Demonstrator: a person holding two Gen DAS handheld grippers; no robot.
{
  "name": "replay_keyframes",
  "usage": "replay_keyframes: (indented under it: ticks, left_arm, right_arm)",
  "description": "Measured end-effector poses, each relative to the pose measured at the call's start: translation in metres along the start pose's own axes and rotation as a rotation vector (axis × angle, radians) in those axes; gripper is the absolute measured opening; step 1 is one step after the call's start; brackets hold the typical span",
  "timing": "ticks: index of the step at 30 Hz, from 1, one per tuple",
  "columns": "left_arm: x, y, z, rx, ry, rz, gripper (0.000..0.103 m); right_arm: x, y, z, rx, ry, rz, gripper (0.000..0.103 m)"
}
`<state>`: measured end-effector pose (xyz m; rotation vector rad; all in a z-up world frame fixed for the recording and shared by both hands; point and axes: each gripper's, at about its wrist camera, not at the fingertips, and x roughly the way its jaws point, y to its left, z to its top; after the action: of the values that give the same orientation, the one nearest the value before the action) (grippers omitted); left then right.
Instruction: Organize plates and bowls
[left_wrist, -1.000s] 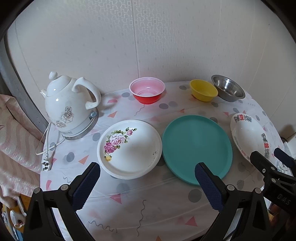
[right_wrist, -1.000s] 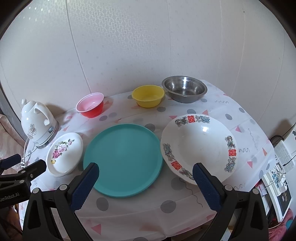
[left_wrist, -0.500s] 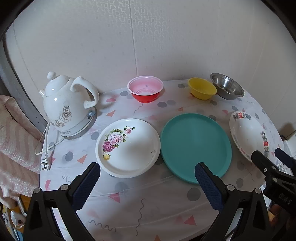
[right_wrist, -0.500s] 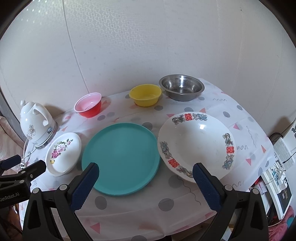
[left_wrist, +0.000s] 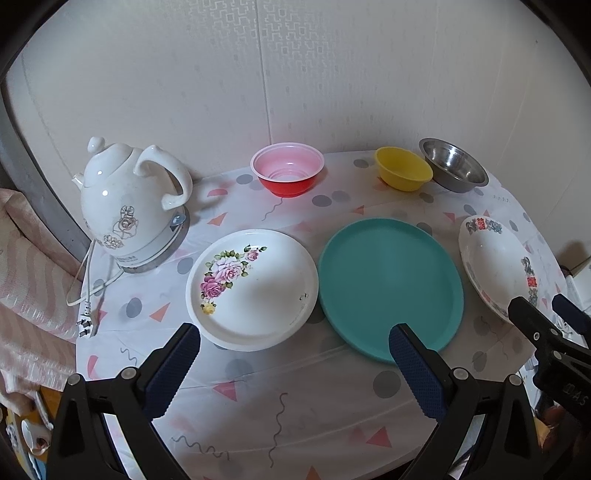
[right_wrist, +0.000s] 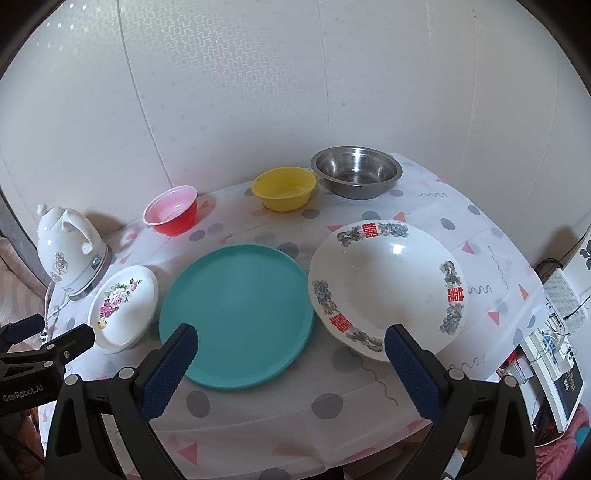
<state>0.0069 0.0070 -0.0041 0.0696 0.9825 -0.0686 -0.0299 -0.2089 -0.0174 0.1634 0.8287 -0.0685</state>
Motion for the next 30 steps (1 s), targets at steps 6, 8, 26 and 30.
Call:
replay_keyframes:
  ticks: [6,8,26,30]
  left_arm:
    - [0.004,0.0,0.002,-0.001,0.012,0.002,0.103]
    - [0.007,0.0,0.003,0.003,0.015,0.009,0.103]
    - [0.05,-0.022,0.04,-0.045,0.125,-0.319,0.103]
    - [0.064,-0.034,0.053,-0.094,0.182,-0.433,0.103]
  right_arm:
    - [0.0,-0.002,0.0,0.007,-0.001,-0.004,0.103]
    - [-0.001,-0.003,-0.001,0.008,0.0,-0.008,0.103]
    - [0.011,-0.099,0.026,0.157,-0.004,-0.086,0.103]
    - [0.021,-0.132,0.032,0.201,0.012,-0.107,0.101]
